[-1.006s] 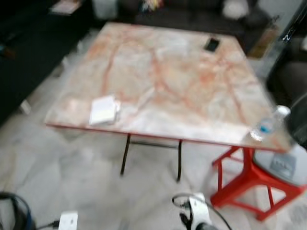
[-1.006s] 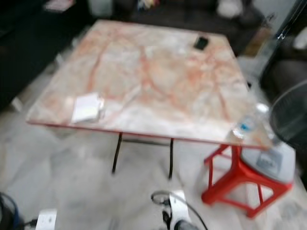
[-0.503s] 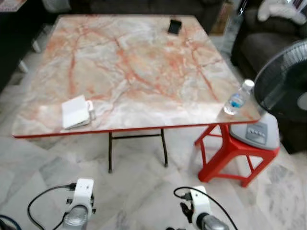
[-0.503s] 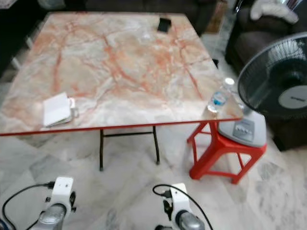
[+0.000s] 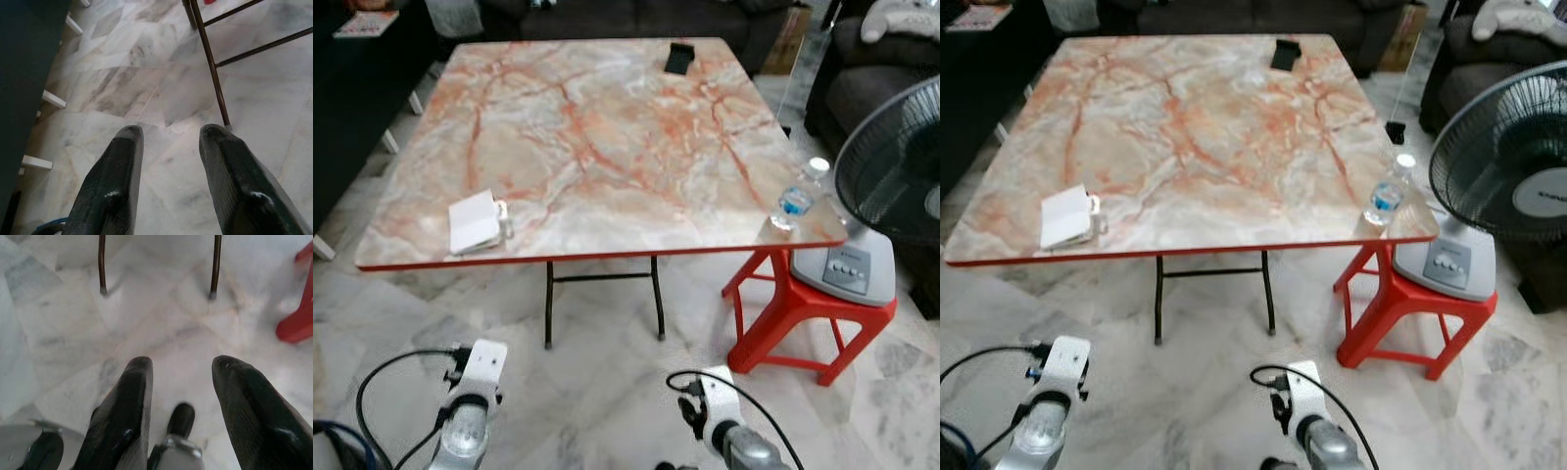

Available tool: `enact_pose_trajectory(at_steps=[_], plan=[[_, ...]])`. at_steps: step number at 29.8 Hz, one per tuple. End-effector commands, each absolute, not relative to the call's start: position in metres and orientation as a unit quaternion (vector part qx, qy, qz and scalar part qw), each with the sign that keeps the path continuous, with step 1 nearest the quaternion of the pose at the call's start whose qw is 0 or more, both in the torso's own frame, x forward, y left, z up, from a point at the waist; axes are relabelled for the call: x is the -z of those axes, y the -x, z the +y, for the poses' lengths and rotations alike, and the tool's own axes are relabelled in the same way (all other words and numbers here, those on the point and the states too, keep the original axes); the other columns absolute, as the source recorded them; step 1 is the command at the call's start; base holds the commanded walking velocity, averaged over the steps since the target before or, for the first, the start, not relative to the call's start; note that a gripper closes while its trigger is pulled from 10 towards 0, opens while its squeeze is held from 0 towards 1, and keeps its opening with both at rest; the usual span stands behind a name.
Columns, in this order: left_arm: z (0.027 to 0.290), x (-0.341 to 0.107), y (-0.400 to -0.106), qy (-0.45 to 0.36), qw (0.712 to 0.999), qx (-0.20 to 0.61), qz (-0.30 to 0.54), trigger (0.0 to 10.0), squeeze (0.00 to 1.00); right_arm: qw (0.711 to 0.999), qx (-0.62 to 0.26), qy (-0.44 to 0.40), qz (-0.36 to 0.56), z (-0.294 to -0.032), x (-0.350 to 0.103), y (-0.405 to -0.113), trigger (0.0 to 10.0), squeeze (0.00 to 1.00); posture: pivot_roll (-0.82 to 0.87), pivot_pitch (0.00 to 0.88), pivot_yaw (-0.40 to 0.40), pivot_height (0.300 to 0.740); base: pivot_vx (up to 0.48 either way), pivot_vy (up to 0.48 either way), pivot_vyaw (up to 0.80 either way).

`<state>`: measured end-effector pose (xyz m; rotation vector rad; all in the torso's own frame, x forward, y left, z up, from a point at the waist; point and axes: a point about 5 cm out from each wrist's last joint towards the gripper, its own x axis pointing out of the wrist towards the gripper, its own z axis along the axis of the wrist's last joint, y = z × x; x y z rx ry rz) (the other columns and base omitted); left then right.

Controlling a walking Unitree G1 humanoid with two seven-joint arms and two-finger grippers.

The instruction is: Picking trash to rubbish bin

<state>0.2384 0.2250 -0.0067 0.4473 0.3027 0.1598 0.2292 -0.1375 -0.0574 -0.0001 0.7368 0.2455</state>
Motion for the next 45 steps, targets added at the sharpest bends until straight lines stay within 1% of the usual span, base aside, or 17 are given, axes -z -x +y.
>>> enact_pose_trajectory(at_steps=[1, 5, 9, 13, 17, 18, 19, 20, 28, 29, 30, 31, 33, 35, 42, 45], plan=[[0.230, -0.005, -0.238, -0.214, 0.967, -0.089, 0.110, 10.0, 0.00, 0.935, -0.129, -0.004, 0.331, -0.136, 0.050, -0.237, 10.0, 0.00, 0.13, 0.134, -0.011, 0.740, 0.000, 0.000, 0.00], [0.230, -0.024, -0.235, -0.212, 0.970, -0.105, 0.061, 10.0, 0.00, 0.945, -0.137, -0.004, 0.297, -0.139, 0.042, -0.246, 10.0, 0.00, 0.13, 0.127, -0.008, 0.740, 0.000, 0.000, 0.00], [0.226, -0.049, -0.231, -0.221, 0.969, -0.108, 0.007, 10.0, 0.00, 0.947, -0.134, -0.002, 0.291, -0.144, 0.040, -0.247, 10.0, 0.00, 0.13, 0.124, -0.006, 0.740, 0.000, 0.000, 0.00], [0.219, -0.075, -0.234, -0.268, 0.958, -0.094, -0.046, 10.0, 0.00, 0.948, -0.134, -0.001, 0.289, -0.144, 0.040, -0.248, 10.0, 0.00, 0.14, 0.122, -0.009, 0.740, 0.000, 0.000, 0.00], [0.217, -0.084, -0.236, -0.278, 0.954, -0.097, -0.059, 10.0, 0.00, 0.948, -0.135, -0.001, 0.287, -0.144, 0.039, -0.249, 10.0, 0.00, 0.15, 0.125, -0.012, 0.740, 0.000, 0.000, 0.00], [0.212, -0.100, -0.250, -0.276, 0.952, -0.102, -0.089, 10.0, 0.00, 0.958, -0.144, -0.007, 0.248, -0.136, 0.026, -0.262, 10.0, 0.00, 0.14, 0.124, -0.012, 0.740, 0.000, 0.000, 0.00], [0.212, -0.100, -0.250, -0.276, 0.952, -0.102, -0.089, 10.0, 0.00, 0.958, -0.144, -0.007, 0.248, -0.136, 0.026, -0.262, 10.0, 0.00, 0.14, 0.124, -0.012, 0.740, 0.000, 0.000, 0.00], [0.209, -0.109, -0.261, -0.261, 0.954, -0.105, -0.104, 10.0, 0.00, 0.966, -0.152, -0.013, 0.208, -0.129, 0.013, -0.275, 10.0, 0.00, 0.13, 0.124, -0.011, 0.740, 0.000, 0.000, 0.00], [0.197, -0.121, -0.278, -0.244, 0.957, -0.106, -0.114, 10.0, 0.00, 0.980, -0.185, -0.016, 0.070, -0.116, -0.035, -0.307, 10.0, 0.00, 0.12, 0.126, -0.014, 0.740, 0.000, 0.000, 0.00], [0.195, -0.126, -0.282, -0.241, 0.957, -0.108, -0.120, 10.0, 0.00, 0.980, -0.193, -0.019, 0.039, -0.112, -0.047, -0.313, 10.0, 0.00, 0.12, 0.124, -0.016, 0.740, 0.000, 0.000, 0.00], [0.195, -0.126, -0.282, -0.241, 0.957, -0.108, -0.120, 10.0, 0.00, 0.980, -0.193, -0.019, 0.039, -0.112, -0.047, -0.313, 10.0, 0.00, 0.12, 0.124, -0.016, 0.740, 0.000, 0.000, 0.00], [0.193, -0.129, -0.286, -0.237, 0.957, -0.112, -0.124, 10.0, 0.00, 0.979, -0.200, -0.022, 0.009, -0.107, -0.060, -0.318, 10.0, 0.00, 0.12, 0.122, -0.019, 0.740, 0.000, 0.000, 0.00], [0.192, -0.130, -0.292, -0.236, 0.958, -0.113, -0.120, 10.0, 0.00, 0.978, -0.205, -0.023, -0.018, -0.102, -0.073, -0.324, 10.0, 0.00, 0.12, 0.124, -0.019, 0.740, 0.000, 0.000, 0.00], [0.188, -0.132, -0.303, -0.235, 0.958, -0.110, -0.120, 10.0, 0.00, 0.976, -0.207, -0.048, -0.055, -0.092, -0.094, -0.335, 10.0, 0.00, 0.12, 0.121, -0.021, 0.740, 0.000, 0.000, 0.00], [0.180, -0.137, -0.314, -0.230, 0.960, -0.103, -0.123, 10.0, 0.00, 0.969, -0.223, -0.066, -0.085, -0.076, -0.115, -0.342, 10.0, 0.00, 0.12, 0.121, -0.021, 0.740, 0.000, 0.000, 0.00], [0.180, -0.135, -0.316, -0.228, 0.961, -0.106, -0.115, 10.0, 0.00, 0.968, -0.228, -0.061, -0.083, -0.071, -0.115, -0.343, 10.0, 0.00, 0.12, 0.122, -0.020, 0.740, 0.000, 0.000, 0.00]])
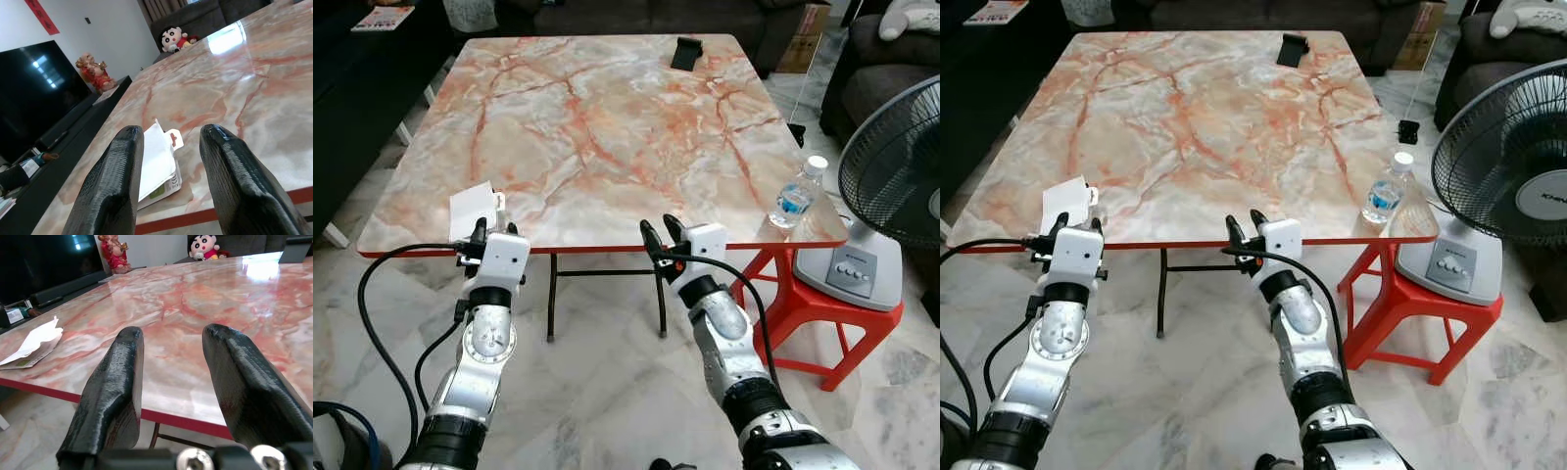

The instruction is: Picking trash to rubbish bin

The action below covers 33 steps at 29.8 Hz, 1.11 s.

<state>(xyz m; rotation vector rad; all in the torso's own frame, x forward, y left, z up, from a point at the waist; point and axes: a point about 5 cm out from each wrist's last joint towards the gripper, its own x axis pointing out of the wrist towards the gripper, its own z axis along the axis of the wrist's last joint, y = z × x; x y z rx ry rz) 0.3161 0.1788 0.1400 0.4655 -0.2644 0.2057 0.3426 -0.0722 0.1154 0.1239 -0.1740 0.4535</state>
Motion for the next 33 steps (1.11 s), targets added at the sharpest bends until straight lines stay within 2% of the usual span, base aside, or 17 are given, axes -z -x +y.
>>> enact_pose_trajectory(at_steps=[1, 4, 10, 33], plan=[[0.180, -0.134, -0.320, -0.229, 0.961, -0.110, -0.109, 10.0, 0.00, 0.969, -0.230, -0.046, -0.079, -0.066, -0.115, -0.343, 10.0, 0.00, 0.13, 0.124, -0.021, 0.740, 0.000, 0.000, 0.46], [0.180, -0.133, -0.322, -0.230, 0.961, -0.114, -0.102, 10.0, 0.00, 0.968, -0.235, -0.047, -0.079, -0.062, -0.115, -0.342, 10.0, 0.00, 0.14, 0.126, -0.020, 0.740, 0.000, 0.000, 0.62], [0.179, -0.134, -0.324, -0.243, 0.959, -0.107, -0.104, 10.0, 0.00, 0.964, -0.248, -0.064, -0.077, -0.056, -0.115, -0.340, 10.0, 0.00, 0.13, 0.131, -0.016, 0.740, 0.000, 0.000, 0.00], [0.180, -0.129, -0.328, -0.252, 0.958, -0.109, -0.085, 10.0, 0.00, 0.962, -0.254, -0.048, -0.085, -0.053, -0.117, -0.339, 10.0, 0.00, 0.12, 0.121, -0.003, 0.740, 0.300, 0.000, 0.09]])
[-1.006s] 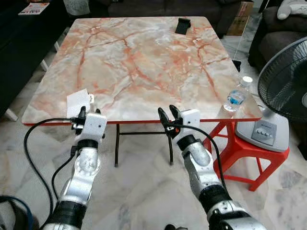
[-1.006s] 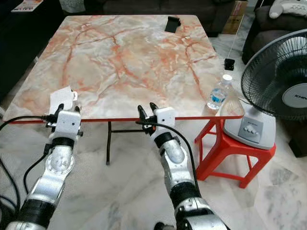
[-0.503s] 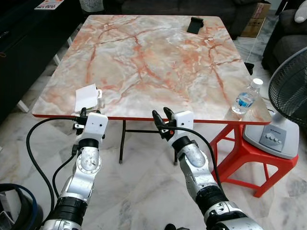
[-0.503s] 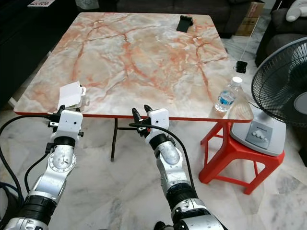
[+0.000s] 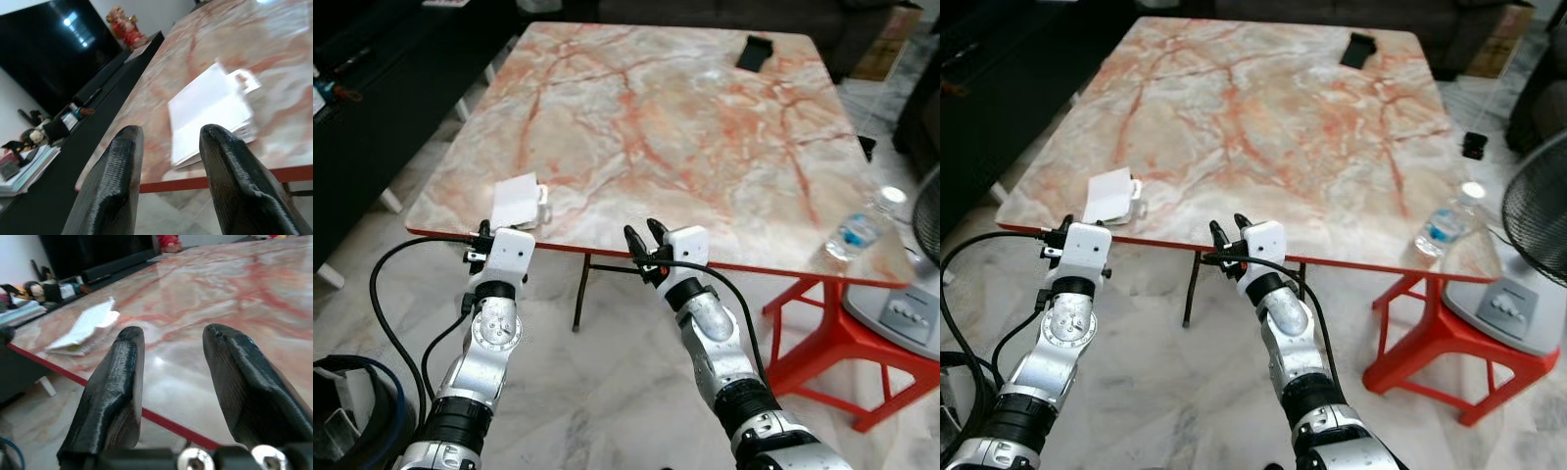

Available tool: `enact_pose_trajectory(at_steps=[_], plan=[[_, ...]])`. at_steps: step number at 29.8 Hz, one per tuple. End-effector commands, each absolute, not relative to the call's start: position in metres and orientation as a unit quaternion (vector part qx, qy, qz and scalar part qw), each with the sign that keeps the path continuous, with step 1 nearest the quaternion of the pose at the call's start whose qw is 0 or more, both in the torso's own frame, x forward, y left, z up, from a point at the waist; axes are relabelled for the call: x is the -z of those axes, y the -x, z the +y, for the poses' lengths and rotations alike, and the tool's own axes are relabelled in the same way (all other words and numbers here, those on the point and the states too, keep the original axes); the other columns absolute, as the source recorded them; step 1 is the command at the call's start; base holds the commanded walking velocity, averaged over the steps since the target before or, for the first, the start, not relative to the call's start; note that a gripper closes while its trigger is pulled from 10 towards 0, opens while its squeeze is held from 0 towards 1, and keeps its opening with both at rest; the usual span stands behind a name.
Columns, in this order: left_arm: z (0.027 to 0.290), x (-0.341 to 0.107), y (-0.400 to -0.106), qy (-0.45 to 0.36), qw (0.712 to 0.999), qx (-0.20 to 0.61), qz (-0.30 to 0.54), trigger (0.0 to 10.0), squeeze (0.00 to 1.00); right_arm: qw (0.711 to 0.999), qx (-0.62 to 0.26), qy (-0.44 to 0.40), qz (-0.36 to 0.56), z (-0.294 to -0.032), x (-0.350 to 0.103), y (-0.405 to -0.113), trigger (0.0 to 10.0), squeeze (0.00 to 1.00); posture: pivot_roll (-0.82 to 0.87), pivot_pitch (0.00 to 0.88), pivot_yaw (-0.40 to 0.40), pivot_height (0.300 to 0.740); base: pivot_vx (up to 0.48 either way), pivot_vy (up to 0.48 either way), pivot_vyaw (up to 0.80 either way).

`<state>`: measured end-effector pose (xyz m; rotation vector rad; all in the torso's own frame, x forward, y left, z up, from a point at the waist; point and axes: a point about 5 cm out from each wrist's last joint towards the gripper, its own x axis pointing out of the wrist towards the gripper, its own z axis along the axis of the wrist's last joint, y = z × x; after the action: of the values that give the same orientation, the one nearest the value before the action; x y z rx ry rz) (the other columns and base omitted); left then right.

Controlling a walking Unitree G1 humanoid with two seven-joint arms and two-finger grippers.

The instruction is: Picking trash to rubbish bin

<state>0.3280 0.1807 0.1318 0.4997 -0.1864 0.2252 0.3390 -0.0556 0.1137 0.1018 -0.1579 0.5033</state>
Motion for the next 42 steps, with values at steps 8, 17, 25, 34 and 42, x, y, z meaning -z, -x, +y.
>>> enact_pose_trajectory(at_steps=[8, 17, 25, 34, 42], plan=[[0.1797, -0.1269, -0.3271, -0.254, 0.958, -0.108, -0.082, 10.0, 0.00, 0.960, -0.264, -0.043, -0.084, -0.0512, -0.1161, -0.3376, 10.0, 0.00, 0.12, 0.114, -0.006, 0.740, 0.326, 0.000, 0.00], [0.1797, -0.1270, -0.3270, -0.254, 0.957, -0.113, -0.082, 10.0, 0.00, 0.959, -0.268, -0.040, -0.085, -0.0514, -0.1169, -0.3379, 10.0, 0.00, 0.12, 0.120, -0.013, 0.740, 0.327, 0.000, 0.23], [0.1811, -0.1263, -0.3264, -0.256, 0.956, -0.120, -0.080, 10.0, 0.00, 0.957, -0.274, -0.033, -0.086, -0.0504, -0.1157, -0.3359, 10.0, 0.00, 0.12, 0.129, -0.016, 0.740, 0.327, 0.000, 0.30], [0.1815, -0.1256, -0.3260, -0.252, 0.957, -0.123, -0.078, 10.0, 0.00, 0.959, -0.271, -0.036, -0.075, -0.0518, -0.1133, -0.3367, 10.0, 0.00, 0.12, 0.135, -0.018, 0.740, 0.324, 0.000, 0.42], [0.1754, -0.1289, -0.3251, -0.250, 0.958, -0.102, -0.096, 10.0, 0.00, 0.957, -0.277, -0.038, -0.074, -0.0483, -0.1121, -0.3348, 10.0, 0.00, 0.12, 0.140, -0.018, 0.740, 0.313, 0.000, 0.00]])
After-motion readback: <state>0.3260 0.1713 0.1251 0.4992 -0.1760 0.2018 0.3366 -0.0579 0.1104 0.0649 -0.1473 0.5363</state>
